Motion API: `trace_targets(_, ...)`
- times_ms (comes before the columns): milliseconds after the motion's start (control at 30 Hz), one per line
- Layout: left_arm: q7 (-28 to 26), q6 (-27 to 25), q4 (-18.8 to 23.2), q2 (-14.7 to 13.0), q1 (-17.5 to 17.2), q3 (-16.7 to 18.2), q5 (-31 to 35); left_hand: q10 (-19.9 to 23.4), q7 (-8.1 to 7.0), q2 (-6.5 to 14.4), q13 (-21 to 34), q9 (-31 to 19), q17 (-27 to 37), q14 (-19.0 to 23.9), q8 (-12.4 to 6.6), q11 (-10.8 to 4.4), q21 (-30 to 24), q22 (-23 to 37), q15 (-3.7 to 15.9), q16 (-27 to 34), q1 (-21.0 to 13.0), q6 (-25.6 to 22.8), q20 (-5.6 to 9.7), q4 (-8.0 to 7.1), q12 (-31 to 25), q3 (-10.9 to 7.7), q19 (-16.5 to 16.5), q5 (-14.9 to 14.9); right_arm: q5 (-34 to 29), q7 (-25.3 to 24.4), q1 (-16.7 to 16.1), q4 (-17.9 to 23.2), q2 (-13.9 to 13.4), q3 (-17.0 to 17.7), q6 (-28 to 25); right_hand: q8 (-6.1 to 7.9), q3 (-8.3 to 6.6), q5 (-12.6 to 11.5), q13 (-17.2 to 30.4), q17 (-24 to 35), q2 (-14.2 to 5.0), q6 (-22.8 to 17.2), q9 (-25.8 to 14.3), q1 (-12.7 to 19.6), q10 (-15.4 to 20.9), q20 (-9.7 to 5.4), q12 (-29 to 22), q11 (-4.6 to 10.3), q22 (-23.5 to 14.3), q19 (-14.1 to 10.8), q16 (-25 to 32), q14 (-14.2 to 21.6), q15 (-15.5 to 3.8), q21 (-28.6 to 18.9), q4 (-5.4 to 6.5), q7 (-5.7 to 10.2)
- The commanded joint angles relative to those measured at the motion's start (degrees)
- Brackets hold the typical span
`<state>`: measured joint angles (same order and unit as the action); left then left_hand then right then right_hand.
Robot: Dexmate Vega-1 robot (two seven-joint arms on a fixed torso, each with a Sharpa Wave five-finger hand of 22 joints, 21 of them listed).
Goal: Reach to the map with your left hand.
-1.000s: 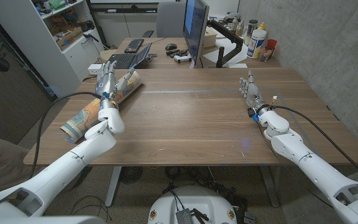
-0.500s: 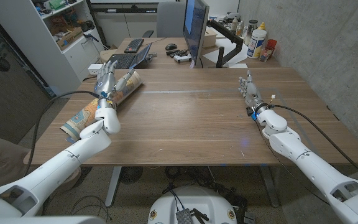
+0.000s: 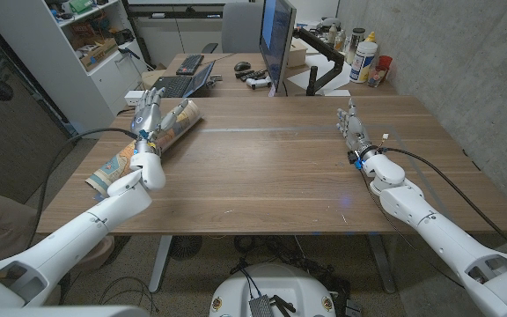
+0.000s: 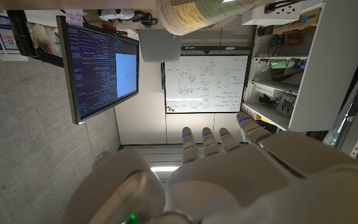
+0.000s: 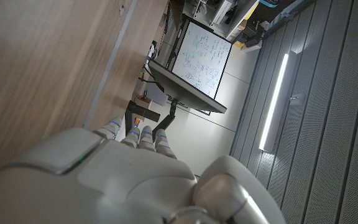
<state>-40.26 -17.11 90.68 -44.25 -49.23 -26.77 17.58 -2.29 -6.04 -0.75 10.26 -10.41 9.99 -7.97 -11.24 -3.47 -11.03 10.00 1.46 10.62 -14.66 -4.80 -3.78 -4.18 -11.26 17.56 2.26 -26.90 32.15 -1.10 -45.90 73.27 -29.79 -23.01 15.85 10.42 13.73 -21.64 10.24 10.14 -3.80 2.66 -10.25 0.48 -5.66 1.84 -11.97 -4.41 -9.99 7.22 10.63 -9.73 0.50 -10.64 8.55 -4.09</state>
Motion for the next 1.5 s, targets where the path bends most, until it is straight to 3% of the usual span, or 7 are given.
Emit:
trace_targets(33,1.80,2.93,-2.02,-1.49,0.85,0.14,-0.70,-0.04,-0.05,-0.22,0.24,-0.15,0.34,-0.71,0.03,0.11,-0.21,0.10,-0.07,-0.10,0.27,0.00,-0.15,-0.20,-0.05,0.49,-0.11,0.18,-0.50,-1.10,-0.02,0.23,0.23,-0.14,-0.20,0.35,0.48,-0.51,0.24,0.17,-0.72,0.15,-0.20,0.27,-0.24,-0.09,0.17,0.01,-0.27,0.48,-0.17,-1.67,-0.21,-0.44,-0.13,0.07)
trace_targets(533,2.82,2.59,-3.86,-1.78,2.04,0.19,-1.22,-0.03,-0.04,-0.27,0.24,-0.16,0.33,-0.86,0.06,0.00,-0.17,0.09,-0.11,-0.08,0.32,0.02,-0.09,-0.25,-0.06,0.52,-0.11,0.14,-0.83,-1.26,1.01,-0.58,0.93,-0.78,-0.99,0.35,0.50,-0.53,0.24,0.16,-0.77,0.18,-0.20,0.29,-0.38,-0.09,0.20,0.10,-0.27,0.56,-0.16,-1.71,-0.21,-0.44,-0.14,0.07)
trace_targets(1500,4.99,-5.18,-3.54,-1.98,2.12,-0.28,-3.19,0.05,0.20,-0.22,0.25,-0.17,0.31,-1.10,0.04,0.11,-0.07,0.10,-0.43,-0.04,0.23,-0.08,-0.30,-0.27,-0.08,0.44,0.07,0.06,-0.65,0.30,2.03,-2.28,1.28,-1.33,-0.87,0.35,0.58,-0.58,0.24,0.15,-0.83,0.22,-0.21,0.35,-0.46,-0.10,0.18,0.07,-0.28,0.69,-0.16,-1.84,-0.24,-0.46,-0.18,0.13)
